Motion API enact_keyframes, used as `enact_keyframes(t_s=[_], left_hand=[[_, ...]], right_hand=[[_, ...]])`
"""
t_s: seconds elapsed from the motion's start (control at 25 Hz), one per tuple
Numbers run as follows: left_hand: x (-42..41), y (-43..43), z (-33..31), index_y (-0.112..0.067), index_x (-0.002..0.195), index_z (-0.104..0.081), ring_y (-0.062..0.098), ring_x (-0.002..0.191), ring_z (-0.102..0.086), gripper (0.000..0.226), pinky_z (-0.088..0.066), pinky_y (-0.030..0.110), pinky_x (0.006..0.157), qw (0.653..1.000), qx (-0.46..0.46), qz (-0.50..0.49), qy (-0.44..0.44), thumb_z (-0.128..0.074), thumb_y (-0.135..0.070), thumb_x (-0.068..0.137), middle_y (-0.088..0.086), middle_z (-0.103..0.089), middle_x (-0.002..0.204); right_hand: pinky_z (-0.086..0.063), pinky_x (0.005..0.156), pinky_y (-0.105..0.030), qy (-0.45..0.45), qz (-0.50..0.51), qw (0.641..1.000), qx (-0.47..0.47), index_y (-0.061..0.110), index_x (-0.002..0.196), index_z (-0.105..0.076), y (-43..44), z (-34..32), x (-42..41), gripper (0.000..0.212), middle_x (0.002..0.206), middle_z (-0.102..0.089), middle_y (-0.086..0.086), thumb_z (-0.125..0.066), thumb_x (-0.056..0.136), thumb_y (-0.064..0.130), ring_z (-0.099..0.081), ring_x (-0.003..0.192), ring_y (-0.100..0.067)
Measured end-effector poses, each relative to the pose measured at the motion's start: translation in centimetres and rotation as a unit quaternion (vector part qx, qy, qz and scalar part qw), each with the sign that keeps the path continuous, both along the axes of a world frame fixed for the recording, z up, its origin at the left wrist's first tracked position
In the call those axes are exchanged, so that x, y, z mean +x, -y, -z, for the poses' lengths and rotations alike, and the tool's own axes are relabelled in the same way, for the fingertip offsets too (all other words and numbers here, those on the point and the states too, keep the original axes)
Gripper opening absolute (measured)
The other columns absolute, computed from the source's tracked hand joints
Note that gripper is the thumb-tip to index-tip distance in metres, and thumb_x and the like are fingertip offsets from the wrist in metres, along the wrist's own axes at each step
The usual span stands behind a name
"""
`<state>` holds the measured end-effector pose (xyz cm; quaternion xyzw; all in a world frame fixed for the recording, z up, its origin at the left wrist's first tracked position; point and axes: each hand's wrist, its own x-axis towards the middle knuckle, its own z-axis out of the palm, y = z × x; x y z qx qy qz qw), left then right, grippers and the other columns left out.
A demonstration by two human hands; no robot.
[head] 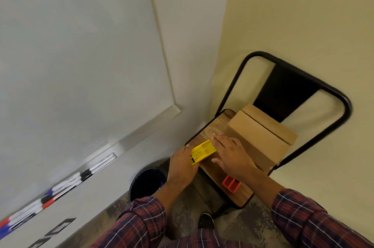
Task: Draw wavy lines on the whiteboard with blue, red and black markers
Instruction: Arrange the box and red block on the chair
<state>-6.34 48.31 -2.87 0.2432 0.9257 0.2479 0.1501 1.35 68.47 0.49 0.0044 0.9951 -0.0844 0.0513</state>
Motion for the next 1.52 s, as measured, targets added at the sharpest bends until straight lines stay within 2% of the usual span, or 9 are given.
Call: enact_keyframes(t_s=[0.08,0.2,0.4,0.52,0.68,0.96,1.16,1.36,1.52], left_hand=[[-0.5,2.5,-0.7,-0.022,0.137,-0.060,0.023,0.115,-0.059,0.048,-0.038,0.032,0.091,1.000,0.003,-0.015,-0.003,-0.073,-0.029,0.091,0.002,-0.064,0.128],[-1.4,6.2,-1.2,-0.024,0.139,-0.058,0.023,0.116,-0.057,0.052,-0.041,0.036,0.095,1.000,-0.001,-0.022,-0.006,-0.073,-0.032,0.090,0.001,-0.063,0.130],[-3.2,12.4,-1.9,-0.025,0.140,-0.057,0.021,0.122,-0.056,0.053,-0.040,0.035,0.103,0.999,0.010,-0.048,-0.017,-0.074,-0.033,0.090,-0.001,-0.061,0.135],[-4.5,15.8,-2.2,-0.018,0.143,-0.054,0.026,0.129,-0.054,0.056,-0.044,0.044,0.112,0.993,0.017,-0.081,-0.083,-0.071,-0.028,0.091,0.005,-0.059,0.140],[-5.5,19.0,-2.2,-0.010,0.161,-0.030,0.035,0.159,-0.021,0.080,-0.018,0.053,0.131,0.983,-0.044,-0.099,-0.146,-0.068,-0.025,0.092,0.016,-0.027,0.170],[-7.3,21.9,-0.3,-0.009,0.168,0.000,0.033,0.163,0.015,0.090,0.004,0.060,0.130,0.983,-0.160,-0.064,-0.071,-0.051,-0.047,0.104,0.015,0.016,0.175],[-8.0,22.6,1.2,-0.011,0.167,0.009,0.031,0.163,0.016,0.091,0.008,0.062,0.129,0.980,-0.199,-0.019,-0.012,-0.043,-0.055,0.107,0.014,0.018,0.175],[-8.4,22.8,1.2,-0.011,0.167,0.010,0.030,0.163,0.017,0.089,0.007,0.066,0.128,0.977,-0.211,-0.017,0.007,-0.043,-0.052,0.108,0.013,0.019,0.175],[-8.8,22.8,0.8,-0.010,0.167,0.009,0.029,0.164,0.013,0.087,0.001,0.067,0.128,0.977,-0.210,-0.018,0.013,-0.044,-0.047,0.108,0.012,0.015,0.176]], right_hand=[[-0.026,0.123,-0.046,0.025,-0.047,0.999,0.003,0.017,0.163,-0.025,1.9,0.7,-2.0,0.085,0.169,-0.027,-0.003,-0.063,0.095,0.050,-0.028,0.155,-0.022],[-0.036,0.117,-0.050,0.034,-0.112,0.993,0.013,0.017,0.160,-0.034,5.3,1.4,-5.2,0.088,0.165,-0.038,-0.004,-0.073,0.087,0.048,-0.040,0.150,-0.025],[-0.041,0.107,-0.045,0.016,-0.198,0.980,0.011,0.020,0.153,-0.045,11.4,0.5,-9.9,0.071,0.146,-0.056,-0.001,-0.073,0.090,0.039,-0.054,0.132,-0.026],[-0.048,0.104,-0.045,-0.006,-0.213,0.977,0.005,0.017,0.144,-0.052,15.0,-0.1,-12.7,0.065,0.137,-0.061,-0.005,-0.077,0.086,0.030,-0.059,0.126,-0.028],[-0.054,0.101,-0.049,-0.030,-0.202,0.979,-0.020,0.009,0.142,-0.051,18.9,-0.3,-17.0,0.064,0.141,-0.054,-0.014,-0.078,0.085,0.020,-0.054,0.131,-0.034],[-0.058,0.094,-0.044,-0.015,-0.176,0.984,0.005,0.006,0.137,-0.056,22.8,1.3,-21.5,0.061,0.133,-0.046,-0.020,-0.077,0.079,-0.001,-0.048,0.127,-0.039],[-0.057,0.092,-0.049,0.039,-0.157,0.986,0.034,0.015,0.142,-0.051,23.5,2.9,-22.3,0.066,0.137,-0.048,-0.013,-0.080,0.083,0.011,-0.049,0.130,-0.035],[-0.054,0.096,-0.049,0.064,-0.123,0.989,0.048,0.014,0.147,-0.046,24.3,3.7,-21.9,0.070,0.147,-0.049,-0.013,-0.078,0.085,0.009,-0.046,0.138,-0.035],[-0.034,0.120,-0.048,0.088,-0.095,0.990,0.049,0.011,0.162,-0.020,25.3,4.7,-20.3,0.070,0.169,-0.021,-0.016,-0.055,0.102,0.017,-0.027,0.154,-0.036]])
